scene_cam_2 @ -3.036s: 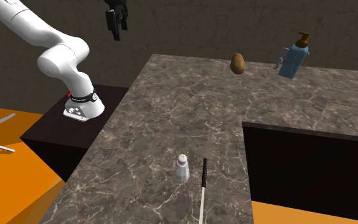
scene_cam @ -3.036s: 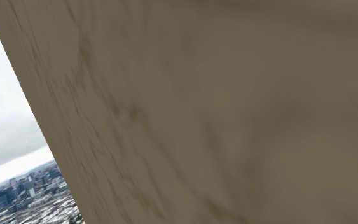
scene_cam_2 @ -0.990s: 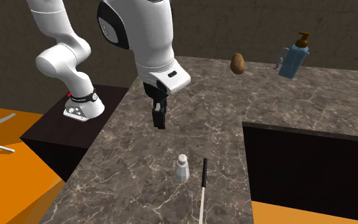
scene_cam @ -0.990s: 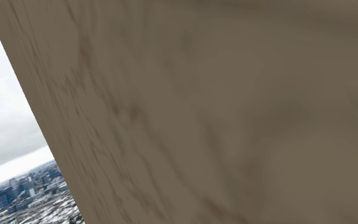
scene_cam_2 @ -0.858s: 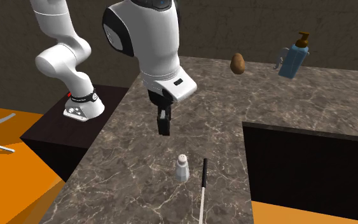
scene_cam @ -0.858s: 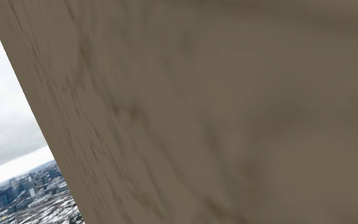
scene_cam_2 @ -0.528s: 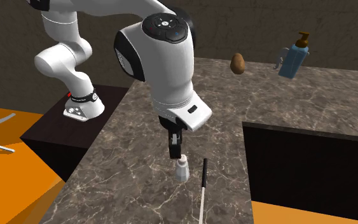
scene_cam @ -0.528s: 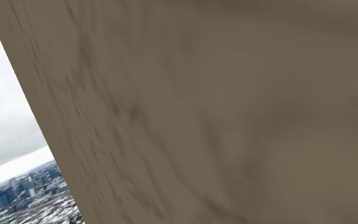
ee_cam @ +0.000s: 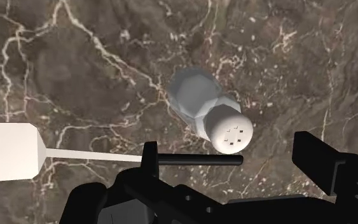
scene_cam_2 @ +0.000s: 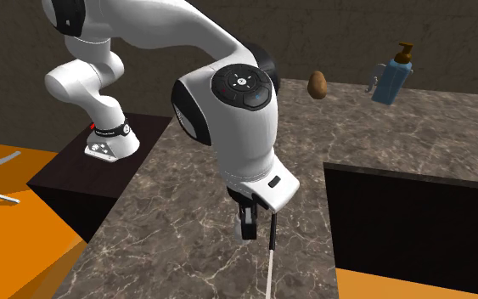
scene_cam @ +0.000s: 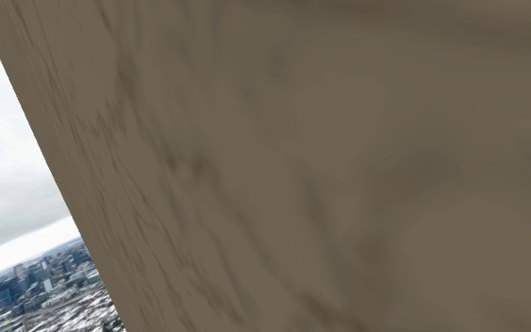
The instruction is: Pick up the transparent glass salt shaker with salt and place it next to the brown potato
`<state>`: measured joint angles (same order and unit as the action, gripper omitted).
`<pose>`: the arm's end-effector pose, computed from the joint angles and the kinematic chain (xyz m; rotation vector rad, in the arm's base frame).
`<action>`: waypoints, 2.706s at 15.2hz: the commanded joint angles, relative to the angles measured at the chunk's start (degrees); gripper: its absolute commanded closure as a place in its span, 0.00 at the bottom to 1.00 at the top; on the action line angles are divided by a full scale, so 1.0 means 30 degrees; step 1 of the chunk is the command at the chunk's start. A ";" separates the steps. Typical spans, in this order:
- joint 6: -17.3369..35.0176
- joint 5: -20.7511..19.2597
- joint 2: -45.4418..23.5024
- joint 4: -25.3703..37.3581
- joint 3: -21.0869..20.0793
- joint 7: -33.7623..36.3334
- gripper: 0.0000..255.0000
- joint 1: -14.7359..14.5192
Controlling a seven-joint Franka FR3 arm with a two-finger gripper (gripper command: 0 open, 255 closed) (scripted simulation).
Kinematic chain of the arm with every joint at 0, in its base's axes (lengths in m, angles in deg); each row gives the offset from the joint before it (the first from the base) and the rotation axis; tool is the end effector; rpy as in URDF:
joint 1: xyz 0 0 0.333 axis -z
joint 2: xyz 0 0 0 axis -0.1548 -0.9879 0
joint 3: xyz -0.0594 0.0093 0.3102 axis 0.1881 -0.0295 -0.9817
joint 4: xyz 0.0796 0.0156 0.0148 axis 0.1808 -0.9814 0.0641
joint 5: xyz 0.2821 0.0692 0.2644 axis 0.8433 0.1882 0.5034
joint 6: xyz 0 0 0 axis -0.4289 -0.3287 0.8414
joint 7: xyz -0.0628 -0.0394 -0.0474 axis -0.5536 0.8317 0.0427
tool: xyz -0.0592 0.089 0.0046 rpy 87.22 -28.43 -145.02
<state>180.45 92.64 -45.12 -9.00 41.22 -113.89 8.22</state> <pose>0.5992 -0.3788 0.3785 -2.9995 -0.2784 -0.0665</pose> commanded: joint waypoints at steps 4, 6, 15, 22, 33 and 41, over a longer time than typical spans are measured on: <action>0.0749 0.0131 -0.0227 -0.0530 -0.0088 -0.0087 0.00 -0.0090; 0.0748 0.0131 -0.0229 -0.0528 -0.0088 -0.0087 0.00 -0.0089; 0.0746 0.0132 -0.0232 -0.0523 -0.0089 -0.0087 1.00 -0.0088; 0.0341 0.0049 -0.0069 -0.0263 -0.0043 0.0007 1.00 -0.0084; -0.2087 -0.0290 0.0492 0.1699 0.0127 0.0514 1.00 0.0068; -0.4078 -0.0390 0.0527 0.3719 0.0176 0.0875 1.00 0.0339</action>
<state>169.04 91.47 -43.44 1.23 41.75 -111.41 9.10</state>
